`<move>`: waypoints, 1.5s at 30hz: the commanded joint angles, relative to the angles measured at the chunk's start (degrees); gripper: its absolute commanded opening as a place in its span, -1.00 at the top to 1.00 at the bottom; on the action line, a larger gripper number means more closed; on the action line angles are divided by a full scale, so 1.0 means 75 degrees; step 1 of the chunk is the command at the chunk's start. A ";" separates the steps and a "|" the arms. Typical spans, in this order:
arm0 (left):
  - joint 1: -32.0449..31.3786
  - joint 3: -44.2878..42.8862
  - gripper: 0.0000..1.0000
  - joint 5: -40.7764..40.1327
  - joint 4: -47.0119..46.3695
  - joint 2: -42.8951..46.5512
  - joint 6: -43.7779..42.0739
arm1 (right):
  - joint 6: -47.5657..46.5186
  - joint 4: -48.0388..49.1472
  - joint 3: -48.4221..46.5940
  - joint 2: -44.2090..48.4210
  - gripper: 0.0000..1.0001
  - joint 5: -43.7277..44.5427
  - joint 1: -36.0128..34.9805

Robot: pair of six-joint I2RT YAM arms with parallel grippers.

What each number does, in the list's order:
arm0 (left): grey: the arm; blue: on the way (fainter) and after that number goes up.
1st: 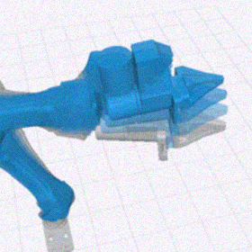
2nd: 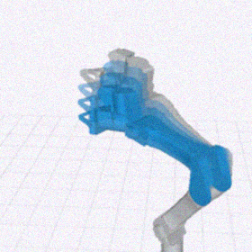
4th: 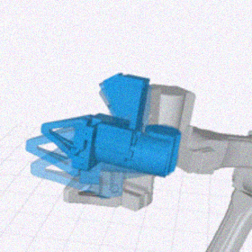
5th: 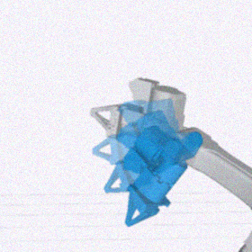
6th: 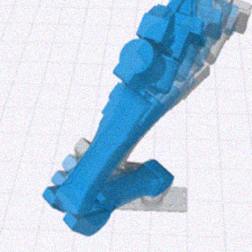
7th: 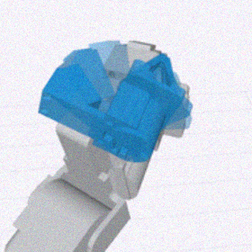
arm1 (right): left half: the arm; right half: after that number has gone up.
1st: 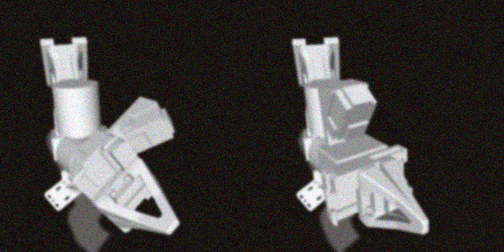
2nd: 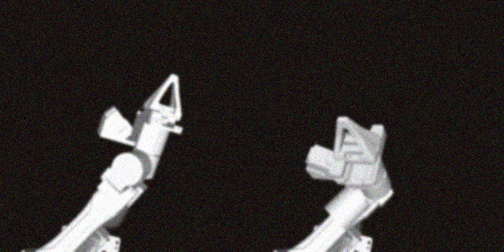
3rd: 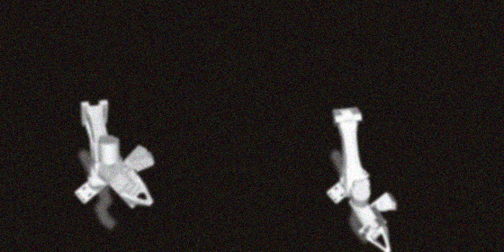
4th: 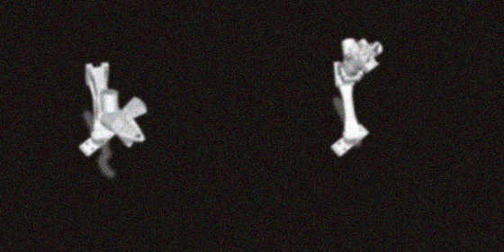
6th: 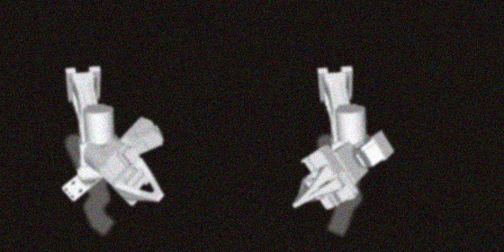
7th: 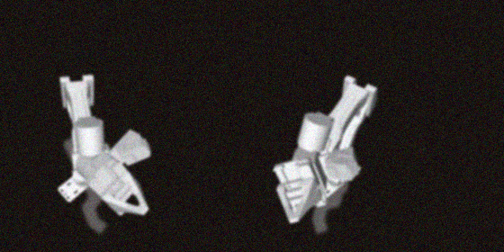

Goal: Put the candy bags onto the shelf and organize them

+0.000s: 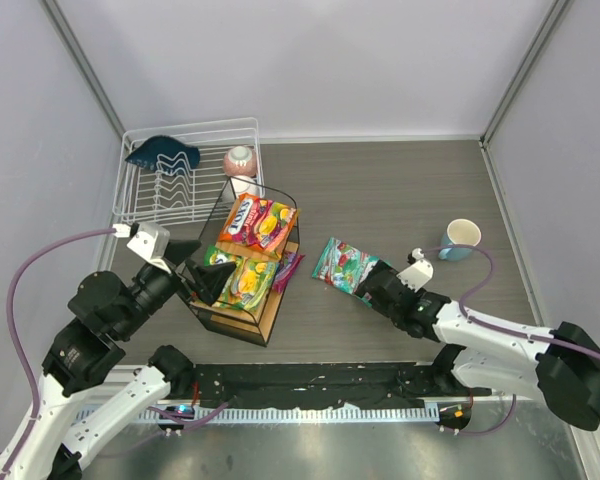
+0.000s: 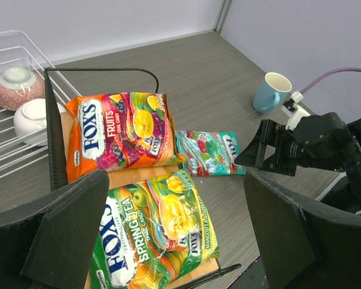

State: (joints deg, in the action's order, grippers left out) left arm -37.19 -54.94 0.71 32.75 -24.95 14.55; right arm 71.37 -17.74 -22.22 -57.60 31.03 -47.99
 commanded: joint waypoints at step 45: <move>-0.0034 0.0130 -0.99 0.0058 -0.0336 0.0057 0.0006 | -0.0856 0.2635 0.0583 -0.1122 0.98 -0.0375 0.0996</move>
State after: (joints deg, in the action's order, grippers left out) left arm -37.19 -53.78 0.67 32.80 -24.93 14.55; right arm 66.52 5.19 -19.62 -69.10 27.99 -40.75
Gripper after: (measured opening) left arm 0.996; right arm 0.025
